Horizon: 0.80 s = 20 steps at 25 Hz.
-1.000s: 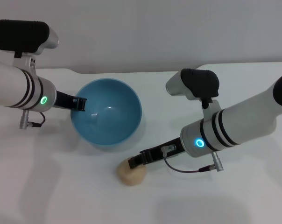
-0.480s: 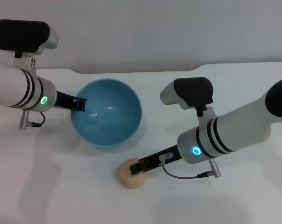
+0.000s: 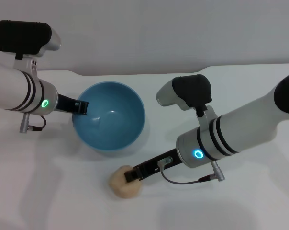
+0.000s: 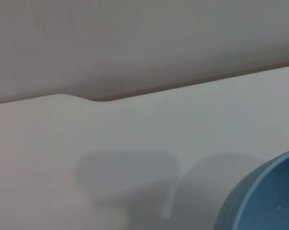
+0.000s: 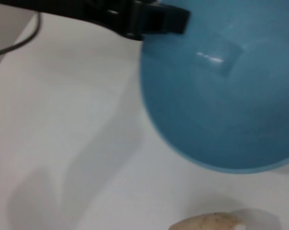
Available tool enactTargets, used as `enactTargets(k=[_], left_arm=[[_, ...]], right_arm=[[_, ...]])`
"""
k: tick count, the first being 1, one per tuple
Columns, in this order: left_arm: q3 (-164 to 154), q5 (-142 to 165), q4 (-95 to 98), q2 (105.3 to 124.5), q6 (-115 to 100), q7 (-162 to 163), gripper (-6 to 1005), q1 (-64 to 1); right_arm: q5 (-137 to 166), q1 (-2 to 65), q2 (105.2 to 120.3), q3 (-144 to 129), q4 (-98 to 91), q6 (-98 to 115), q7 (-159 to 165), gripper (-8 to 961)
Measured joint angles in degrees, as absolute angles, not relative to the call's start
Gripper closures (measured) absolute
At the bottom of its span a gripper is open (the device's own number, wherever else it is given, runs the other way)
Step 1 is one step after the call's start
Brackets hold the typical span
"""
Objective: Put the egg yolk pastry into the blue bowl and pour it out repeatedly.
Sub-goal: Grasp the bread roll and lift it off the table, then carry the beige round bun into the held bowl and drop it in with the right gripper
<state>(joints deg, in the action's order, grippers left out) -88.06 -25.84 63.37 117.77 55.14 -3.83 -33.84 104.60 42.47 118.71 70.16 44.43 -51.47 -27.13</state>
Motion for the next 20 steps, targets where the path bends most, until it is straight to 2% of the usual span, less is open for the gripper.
enactTargets(k=[16,20], left_arm=[[-88.27,-22.70,63.33,117.80,65.16,-3.94,987,-37.97],[-88.64,-23.02,63.36,117.98,68.33,-3.95,987,-38.94]], right_arm=[[108.49,36.48,118.40,86.24,62.80,-65.07,-30.56,897],[109.96,36.23,118.38,91.13,63.29,-66.23,-30.58,900]])
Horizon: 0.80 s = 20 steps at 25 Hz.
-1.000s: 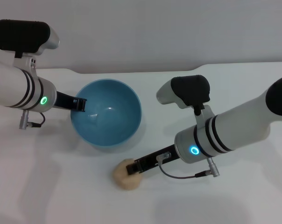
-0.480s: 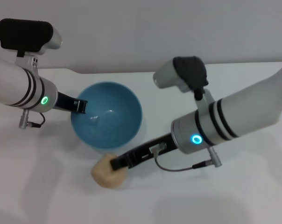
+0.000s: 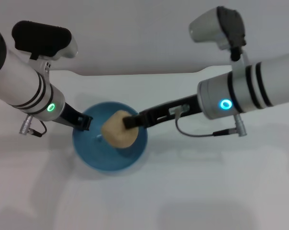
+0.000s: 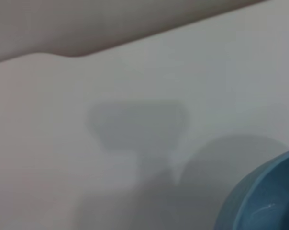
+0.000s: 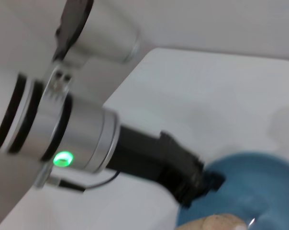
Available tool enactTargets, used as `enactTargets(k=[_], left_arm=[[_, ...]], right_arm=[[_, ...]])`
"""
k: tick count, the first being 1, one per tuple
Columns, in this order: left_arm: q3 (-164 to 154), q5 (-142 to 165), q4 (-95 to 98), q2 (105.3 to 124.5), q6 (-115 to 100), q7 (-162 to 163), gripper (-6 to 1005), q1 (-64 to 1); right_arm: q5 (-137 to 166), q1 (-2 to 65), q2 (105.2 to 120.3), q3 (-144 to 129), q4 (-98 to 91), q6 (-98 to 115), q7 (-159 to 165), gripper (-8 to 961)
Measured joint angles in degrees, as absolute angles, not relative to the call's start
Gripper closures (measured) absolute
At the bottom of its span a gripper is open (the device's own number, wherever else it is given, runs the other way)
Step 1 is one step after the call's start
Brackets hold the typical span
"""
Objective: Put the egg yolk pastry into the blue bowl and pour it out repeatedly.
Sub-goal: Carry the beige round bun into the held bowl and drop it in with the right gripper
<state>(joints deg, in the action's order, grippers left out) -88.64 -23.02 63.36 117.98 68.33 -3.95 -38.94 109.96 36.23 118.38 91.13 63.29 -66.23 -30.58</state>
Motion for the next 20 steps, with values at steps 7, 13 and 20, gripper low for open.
enactTargets(k=[7,13,20], left_arm=[[-90.56,-25.02,63.94,118.36,71.42,-3.69,987,-39.88],[-91.80,-28.38,65.85,118.21,71.53,-4.03,987,-39.95],[-92.67,-28.67,66.90,118.33,71.55,-4.04,987,-40.16]], right_arm=[[110.76,36.51,118.39,94.43,59.28,-66.31,-30.67,905],[112.00,36.54,118.66,94.03,57.56,-65.44,-34.18,914],[112.26,36.47,118.69,93.33,57.47,-64.71,-34.52,853]])
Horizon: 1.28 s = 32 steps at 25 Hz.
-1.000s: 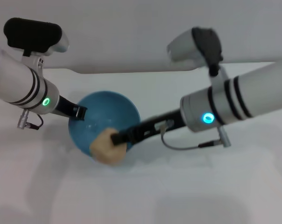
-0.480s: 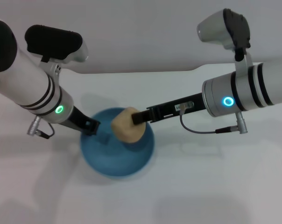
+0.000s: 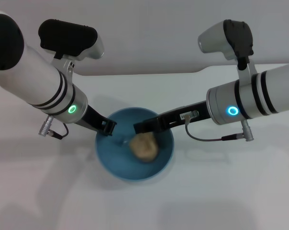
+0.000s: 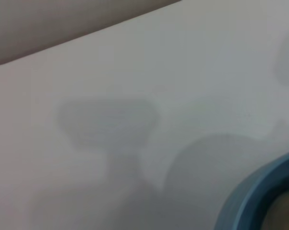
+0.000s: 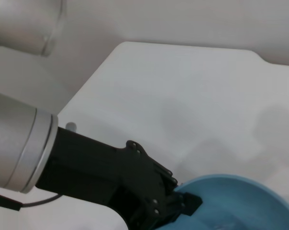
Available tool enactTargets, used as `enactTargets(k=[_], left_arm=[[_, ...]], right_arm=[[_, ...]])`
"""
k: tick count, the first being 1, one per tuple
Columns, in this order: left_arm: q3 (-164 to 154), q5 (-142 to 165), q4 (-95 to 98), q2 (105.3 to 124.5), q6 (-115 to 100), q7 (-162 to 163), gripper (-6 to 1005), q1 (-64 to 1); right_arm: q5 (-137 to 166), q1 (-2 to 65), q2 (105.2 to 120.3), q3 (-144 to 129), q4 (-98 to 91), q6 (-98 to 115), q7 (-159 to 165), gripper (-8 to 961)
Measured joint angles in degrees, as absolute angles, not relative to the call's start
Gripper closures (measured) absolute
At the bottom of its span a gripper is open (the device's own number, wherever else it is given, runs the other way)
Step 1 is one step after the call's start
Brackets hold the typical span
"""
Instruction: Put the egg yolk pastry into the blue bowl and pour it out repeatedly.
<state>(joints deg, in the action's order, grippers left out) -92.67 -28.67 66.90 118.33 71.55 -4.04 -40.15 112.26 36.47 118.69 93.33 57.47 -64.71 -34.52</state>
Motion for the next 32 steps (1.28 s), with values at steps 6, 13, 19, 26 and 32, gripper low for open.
enactTargets(k=[6,13,19,26,32], left_arm=[[-92.59,-28.74,66.94,118.23,71.03,-4.04,987,-39.98],[-92.21,-28.74,66.93,118.06,68.94,-4.04,988,-38.37],[-92.03,-28.73,67.07,118.03,63.79,-4.05,988,-35.70],[-93.86,-28.76,69.21,118.17,53.32,-4.04,987,-32.07],[-102.21,-29.52,71.16,118.19,35.62,-3.86,987,-26.17]], right_arm=[[111.88,36.00,118.53,97.49,59.14,-65.98,-33.88,677],[111.61,30.47,118.71,108.85,66.35,-65.98,-33.29,680],[112.38,27.12,118.39,117.35,61.44,-63.50,-33.31,681],[116.08,22.95,118.88,120.57,56.16,-53.99,-39.01,681],[115.59,20.52,118.97,119.62,53.44,-45.94,-41.78,681]])
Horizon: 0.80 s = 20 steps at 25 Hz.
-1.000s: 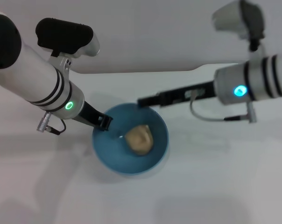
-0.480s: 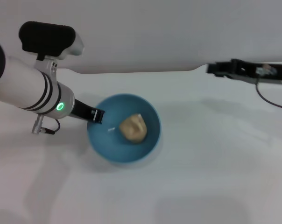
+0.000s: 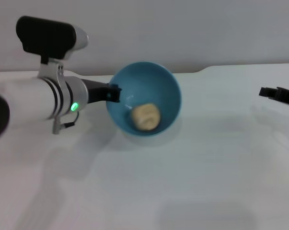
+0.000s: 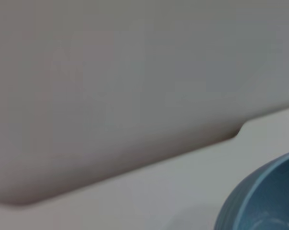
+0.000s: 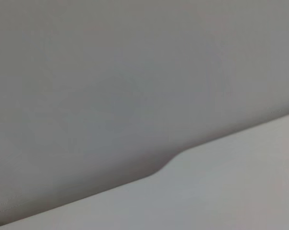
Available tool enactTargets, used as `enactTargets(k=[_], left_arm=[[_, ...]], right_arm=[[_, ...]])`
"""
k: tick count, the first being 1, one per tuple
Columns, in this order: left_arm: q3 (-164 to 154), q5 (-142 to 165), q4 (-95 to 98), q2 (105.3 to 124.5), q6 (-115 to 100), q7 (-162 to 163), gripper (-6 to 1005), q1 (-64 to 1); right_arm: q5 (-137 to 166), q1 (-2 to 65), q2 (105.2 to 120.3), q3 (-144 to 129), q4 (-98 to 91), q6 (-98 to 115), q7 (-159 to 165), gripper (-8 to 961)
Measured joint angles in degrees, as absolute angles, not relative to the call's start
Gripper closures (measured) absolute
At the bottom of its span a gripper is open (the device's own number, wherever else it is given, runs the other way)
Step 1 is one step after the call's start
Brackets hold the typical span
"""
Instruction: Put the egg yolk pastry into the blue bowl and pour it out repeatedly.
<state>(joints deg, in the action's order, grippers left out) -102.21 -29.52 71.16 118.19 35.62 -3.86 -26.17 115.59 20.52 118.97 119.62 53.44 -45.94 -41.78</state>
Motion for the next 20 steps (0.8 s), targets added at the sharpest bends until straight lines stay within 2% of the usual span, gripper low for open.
enactTargets(k=[2,10,16,20], left_arm=[[-108.32,-29.45,71.35,118.19,23.78,-3.73,987,-22.58],[-121.62,-25.90,66.43,118.12,-10.27,-3.95,987,-15.44],[-129.51,-24.02,52.42,118.60,-38.47,-4.07,987,-16.67],[-131.88,-24.19,46.02,118.85,-47.25,-4.28,987,-18.86]], right_arm=[[115.53,20.75,118.91,119.78,52.42,-45.74,-41.81,681],[115.24,21.18,118.84,119.71,52.28,-45.56,-41.85,680],[109.70,20.93,118.74,119.68,51.70,-45.89,-44.46,680],[108.20,20.96,118.66,119.90,50.72,-45.85,-45.80,680]])
